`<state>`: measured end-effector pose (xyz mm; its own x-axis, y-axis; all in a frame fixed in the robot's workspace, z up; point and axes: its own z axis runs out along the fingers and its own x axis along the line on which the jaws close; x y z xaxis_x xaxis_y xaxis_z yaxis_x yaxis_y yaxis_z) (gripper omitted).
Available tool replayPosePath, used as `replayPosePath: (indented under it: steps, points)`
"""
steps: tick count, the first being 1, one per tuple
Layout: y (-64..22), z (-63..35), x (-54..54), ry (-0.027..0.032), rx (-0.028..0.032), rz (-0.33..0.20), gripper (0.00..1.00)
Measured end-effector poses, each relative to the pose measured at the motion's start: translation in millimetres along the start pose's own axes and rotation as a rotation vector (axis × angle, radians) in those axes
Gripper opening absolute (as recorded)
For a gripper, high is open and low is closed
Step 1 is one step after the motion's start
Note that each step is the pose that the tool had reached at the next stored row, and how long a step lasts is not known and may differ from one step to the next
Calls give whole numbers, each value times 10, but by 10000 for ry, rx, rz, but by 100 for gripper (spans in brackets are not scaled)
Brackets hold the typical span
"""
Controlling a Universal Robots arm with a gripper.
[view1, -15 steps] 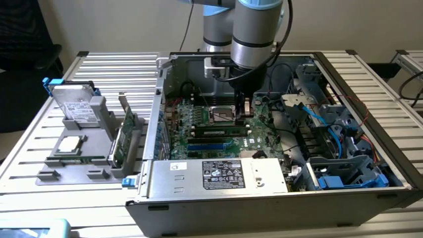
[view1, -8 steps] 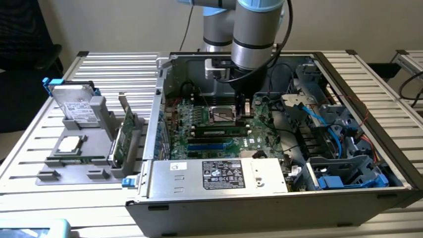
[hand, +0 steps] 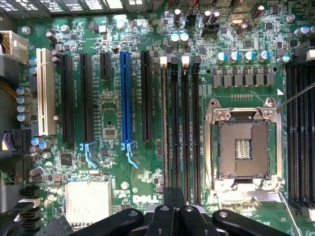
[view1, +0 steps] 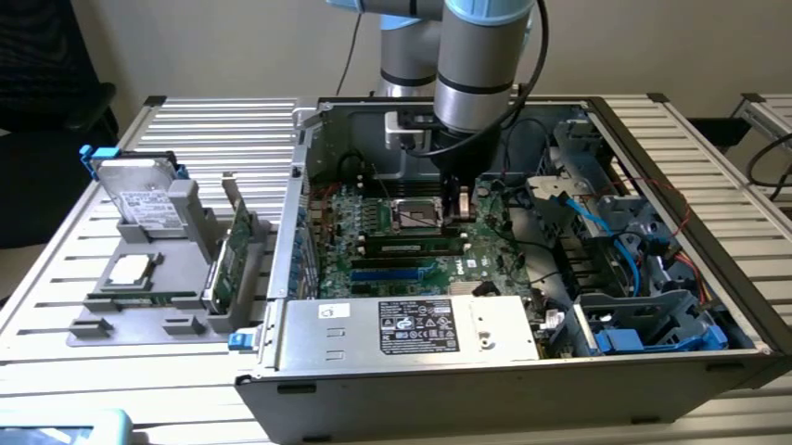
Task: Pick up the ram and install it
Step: 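Press down the ram until it locks into place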
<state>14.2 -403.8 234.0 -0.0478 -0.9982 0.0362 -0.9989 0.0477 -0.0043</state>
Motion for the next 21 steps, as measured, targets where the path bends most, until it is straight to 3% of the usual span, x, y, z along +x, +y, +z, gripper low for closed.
replayPosePath:
  steps: [21]
  points:
    - [-2, 31, 1, 3, 7, 0, 11]
